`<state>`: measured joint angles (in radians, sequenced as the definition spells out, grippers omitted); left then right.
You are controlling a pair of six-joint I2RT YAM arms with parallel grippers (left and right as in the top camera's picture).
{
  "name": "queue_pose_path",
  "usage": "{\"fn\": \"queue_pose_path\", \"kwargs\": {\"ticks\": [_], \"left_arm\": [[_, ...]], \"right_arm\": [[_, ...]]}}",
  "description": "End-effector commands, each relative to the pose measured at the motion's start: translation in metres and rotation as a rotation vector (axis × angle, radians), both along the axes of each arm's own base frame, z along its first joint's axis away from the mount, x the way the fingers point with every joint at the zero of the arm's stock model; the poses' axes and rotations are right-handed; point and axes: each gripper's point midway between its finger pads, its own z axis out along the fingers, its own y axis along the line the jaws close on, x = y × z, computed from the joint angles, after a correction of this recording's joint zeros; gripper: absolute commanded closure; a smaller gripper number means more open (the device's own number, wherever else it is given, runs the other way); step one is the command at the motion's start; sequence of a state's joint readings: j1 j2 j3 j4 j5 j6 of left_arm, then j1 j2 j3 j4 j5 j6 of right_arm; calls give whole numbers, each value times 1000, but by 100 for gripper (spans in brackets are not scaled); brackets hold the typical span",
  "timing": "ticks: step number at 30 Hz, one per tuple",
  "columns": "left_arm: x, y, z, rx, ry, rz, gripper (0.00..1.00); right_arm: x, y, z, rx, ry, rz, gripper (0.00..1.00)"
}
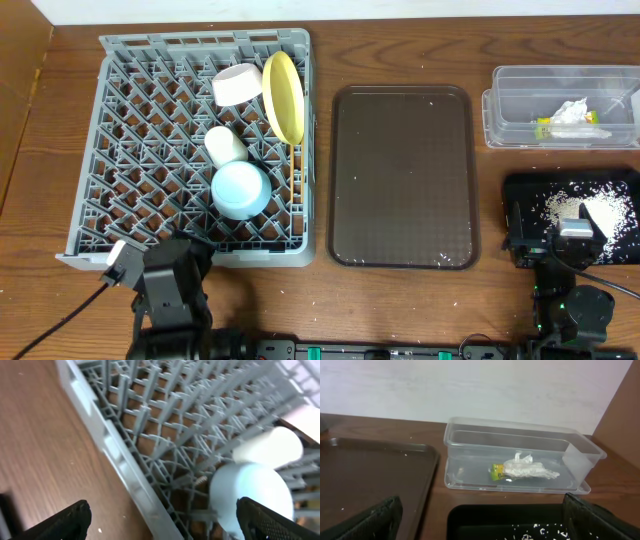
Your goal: Sort waste into correct bins and load items into the dishwasher
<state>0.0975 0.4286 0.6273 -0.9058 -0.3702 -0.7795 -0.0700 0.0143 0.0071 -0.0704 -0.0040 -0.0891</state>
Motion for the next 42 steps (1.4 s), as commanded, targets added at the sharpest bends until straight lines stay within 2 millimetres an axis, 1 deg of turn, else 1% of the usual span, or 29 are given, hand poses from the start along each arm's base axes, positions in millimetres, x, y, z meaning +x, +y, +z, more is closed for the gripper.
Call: {"fn": "queue_pose_path", "kwargs": {"ticks": [1,3,7,8,11,15,25,35,40,42], "left_arm": [[7,-11,1,56,-24,-131,6],[21,-25,5,145,-39,-314,6],[48,-74,11,334,-106,-749,6],[52,-82,11,359,-139,-806,6],[59,-91,10,376,-214,-835,6],[66,-97,8,400,-284,-846,6],[77,-98,11,464,-456,-812,6],[84,-99,0,501,-558,-788,6],[84,-99,-2,498,-550,-790,6],[83,-99,-9,489,-522,-796,6]], "right_arm": [[-1,-2,0,-13,-1,-6,1],[-1,-2,0,-13,-1,-6,1],[-1,-2,0,-13,-1,-6,1],[-1,-2,0,-13,-1,-6,1],[-1,-2,0,-13,-1,-6,1],[-1,-2,0,-13,-1,-6,1],[-1,-2,0,-13,-1,-6,1],[-1,-2,0,-13,-1,-6,1],[-1,-2,0,-13,-1,-6,1],[-1,-2,0,-13,-1,-6,1]]}}
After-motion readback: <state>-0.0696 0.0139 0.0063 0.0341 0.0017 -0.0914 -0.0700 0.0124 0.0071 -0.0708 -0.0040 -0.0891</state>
